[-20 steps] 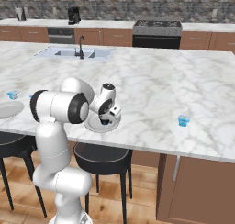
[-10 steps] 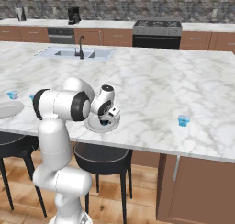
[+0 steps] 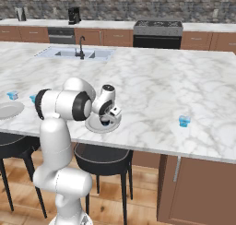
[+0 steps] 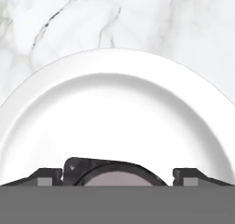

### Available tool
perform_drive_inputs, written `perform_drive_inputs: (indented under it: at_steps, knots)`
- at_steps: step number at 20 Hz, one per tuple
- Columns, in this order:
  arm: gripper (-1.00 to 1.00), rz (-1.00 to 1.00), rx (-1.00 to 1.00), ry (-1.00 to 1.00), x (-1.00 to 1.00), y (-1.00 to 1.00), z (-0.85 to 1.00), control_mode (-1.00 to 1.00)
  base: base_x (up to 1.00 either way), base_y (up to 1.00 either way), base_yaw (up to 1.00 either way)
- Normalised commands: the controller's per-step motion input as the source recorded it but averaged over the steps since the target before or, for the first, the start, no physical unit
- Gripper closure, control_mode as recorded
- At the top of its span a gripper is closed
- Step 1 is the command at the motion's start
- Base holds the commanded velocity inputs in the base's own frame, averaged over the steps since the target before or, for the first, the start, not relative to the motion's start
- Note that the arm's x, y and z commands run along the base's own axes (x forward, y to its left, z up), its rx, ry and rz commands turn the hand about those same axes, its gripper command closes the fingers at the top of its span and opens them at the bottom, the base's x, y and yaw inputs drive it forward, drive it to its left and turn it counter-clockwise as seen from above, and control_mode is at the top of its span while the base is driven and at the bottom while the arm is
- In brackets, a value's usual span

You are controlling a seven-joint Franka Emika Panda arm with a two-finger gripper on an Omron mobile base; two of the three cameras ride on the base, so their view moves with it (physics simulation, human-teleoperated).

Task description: Place two yogurt containers on each plate.

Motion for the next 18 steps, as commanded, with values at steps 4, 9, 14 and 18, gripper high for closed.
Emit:
perform_drive_inputs:
  at_steps: [4,9,14,18]
  knots:
    - [-1.0,0.0,-0.02,0.0,0.02,-0.07,0.0,-1.0,0.0,0.0,0.0]
    - [-1.0,0.0,-0.01,-0.03,0.03,-0.06,0.01,-1.0,0.0,0.0,0.0]
    - [-1.0,0.0,-0.06,-0.07,0.08,-0.16,0.21,-1.0,0.0,0.0,0.0]
    - [-1.0,0.0,-0.04,-0.08,0.12,-0.11,0.27,-1.0,0.0,0.0,0.0]
